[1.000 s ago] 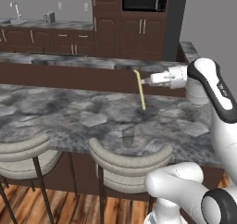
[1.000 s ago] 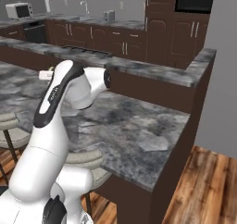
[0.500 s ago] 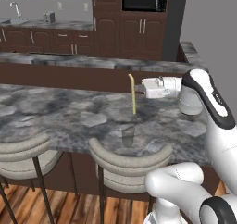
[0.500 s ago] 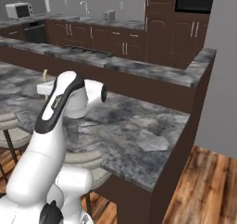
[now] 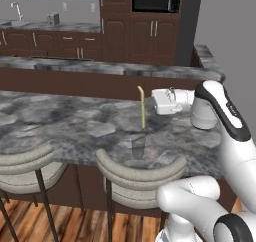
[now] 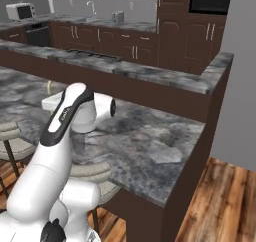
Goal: Take a straw from the drawer in front and place it inside the glass cup on the dining counter.
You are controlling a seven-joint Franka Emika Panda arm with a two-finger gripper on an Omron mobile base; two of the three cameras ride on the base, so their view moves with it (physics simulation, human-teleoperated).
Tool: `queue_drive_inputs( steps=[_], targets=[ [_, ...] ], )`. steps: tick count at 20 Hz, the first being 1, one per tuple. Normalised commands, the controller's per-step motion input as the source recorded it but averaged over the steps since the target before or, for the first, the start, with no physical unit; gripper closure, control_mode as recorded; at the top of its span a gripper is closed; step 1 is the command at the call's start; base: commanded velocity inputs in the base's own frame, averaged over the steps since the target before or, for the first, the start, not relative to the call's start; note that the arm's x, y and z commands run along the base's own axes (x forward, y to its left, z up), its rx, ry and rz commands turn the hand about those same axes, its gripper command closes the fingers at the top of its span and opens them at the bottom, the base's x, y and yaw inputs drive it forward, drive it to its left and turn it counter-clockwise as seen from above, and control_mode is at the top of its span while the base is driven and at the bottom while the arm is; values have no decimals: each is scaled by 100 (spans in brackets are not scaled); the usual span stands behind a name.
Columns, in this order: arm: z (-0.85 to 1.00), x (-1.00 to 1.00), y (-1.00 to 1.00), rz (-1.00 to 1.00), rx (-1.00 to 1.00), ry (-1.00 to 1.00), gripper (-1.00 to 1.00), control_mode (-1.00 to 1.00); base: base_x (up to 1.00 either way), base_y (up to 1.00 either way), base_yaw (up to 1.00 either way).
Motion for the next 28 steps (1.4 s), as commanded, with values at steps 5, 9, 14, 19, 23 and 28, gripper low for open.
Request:
queue_drive_inputs(
  steps=[5, 9, 14, 19, 23, 28],
  targets=[
    [-32, 11, 0, 5, 0, 0, 100, -100, 0, 0, 0],
    [-32, 32, 0, 7, 0, 0, 100, -100, 0, 0, 0],
    [-31, 52, 0, 6, 0, 0, 100, -100, 0, 0, 0],
    [-29, 47, 0, 6, 0, 0, 100, -100, 0, 0, 0],
    [-31, 21, -17, 6, 0, 0, 100, -100, 0, 0, 0],
    [-33, 11, -28, 7, 0, 0, 100, -100, 0, 0, 0]
  ],
)
